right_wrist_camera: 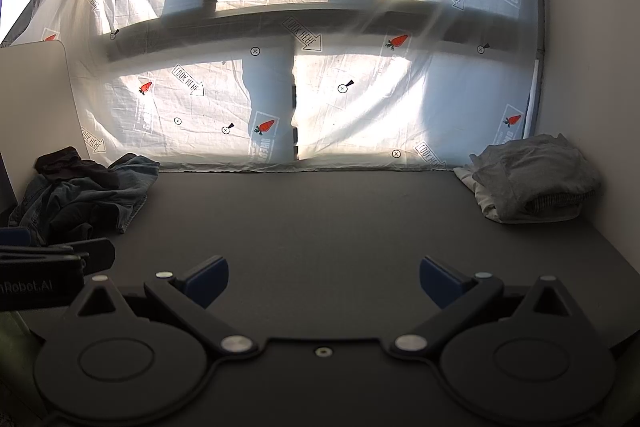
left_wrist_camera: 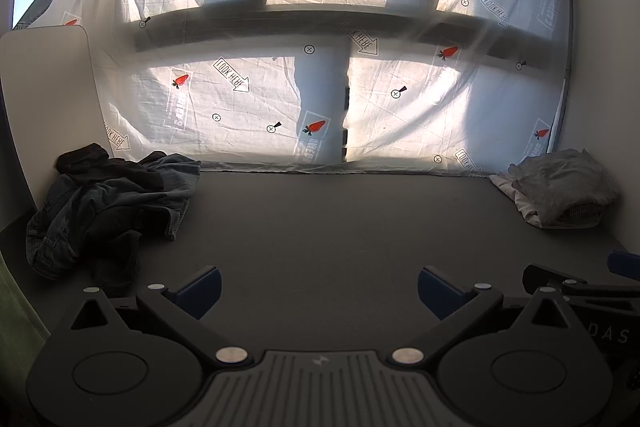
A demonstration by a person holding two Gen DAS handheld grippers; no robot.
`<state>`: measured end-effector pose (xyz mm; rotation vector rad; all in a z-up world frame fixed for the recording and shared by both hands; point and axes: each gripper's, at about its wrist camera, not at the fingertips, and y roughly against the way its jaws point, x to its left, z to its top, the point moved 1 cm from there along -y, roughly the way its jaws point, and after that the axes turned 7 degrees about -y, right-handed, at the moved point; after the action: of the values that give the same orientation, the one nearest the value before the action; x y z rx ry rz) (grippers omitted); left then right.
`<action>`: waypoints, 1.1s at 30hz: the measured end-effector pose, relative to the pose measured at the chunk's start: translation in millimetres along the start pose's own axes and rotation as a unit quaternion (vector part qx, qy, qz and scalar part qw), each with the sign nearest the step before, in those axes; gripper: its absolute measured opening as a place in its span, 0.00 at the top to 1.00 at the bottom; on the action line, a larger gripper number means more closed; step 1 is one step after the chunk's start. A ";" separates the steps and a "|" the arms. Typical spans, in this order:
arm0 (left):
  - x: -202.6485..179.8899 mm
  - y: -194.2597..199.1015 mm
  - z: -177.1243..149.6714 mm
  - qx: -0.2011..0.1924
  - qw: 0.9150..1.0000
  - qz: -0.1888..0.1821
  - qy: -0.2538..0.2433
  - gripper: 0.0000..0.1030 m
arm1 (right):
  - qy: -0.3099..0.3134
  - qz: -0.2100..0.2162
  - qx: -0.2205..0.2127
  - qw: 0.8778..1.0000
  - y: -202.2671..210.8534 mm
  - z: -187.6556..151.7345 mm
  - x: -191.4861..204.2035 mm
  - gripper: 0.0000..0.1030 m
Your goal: Fold clothes
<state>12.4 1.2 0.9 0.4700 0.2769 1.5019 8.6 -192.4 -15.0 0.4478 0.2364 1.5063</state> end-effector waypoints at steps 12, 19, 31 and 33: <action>3.3 -2.0 -2.1 0.001 1.000 -0.001 0.000 0.00 | -0.001 0.001 0.002 1.000 0.1 -0.1 0.7 0.00; -3.7 -14.4 -1.9 0.006 1.000 -0.013 0.004 0.00 | 0.001 -0.006 0.008 1.000 -3.1 -1.9 -4.5 0.00; -28.1 -68.1 23.2 0.019 0.999 -0.027 -0.021 0.00 | -0.023 -0.021 0.019 0.999 -59.5 22.5 -35.0 0.00; -24.0 -80.5 30.7 0.027 0.999 -0.012 -0.021 0.00 | -0.034 -0.016 0.027 0.999 -79.0 29.5 -36.1 0.00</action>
<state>96.4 -26.8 -11.9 0.5379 0.2894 1.4622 90.2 -232.6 -26.6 0.5354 0.2300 1.4531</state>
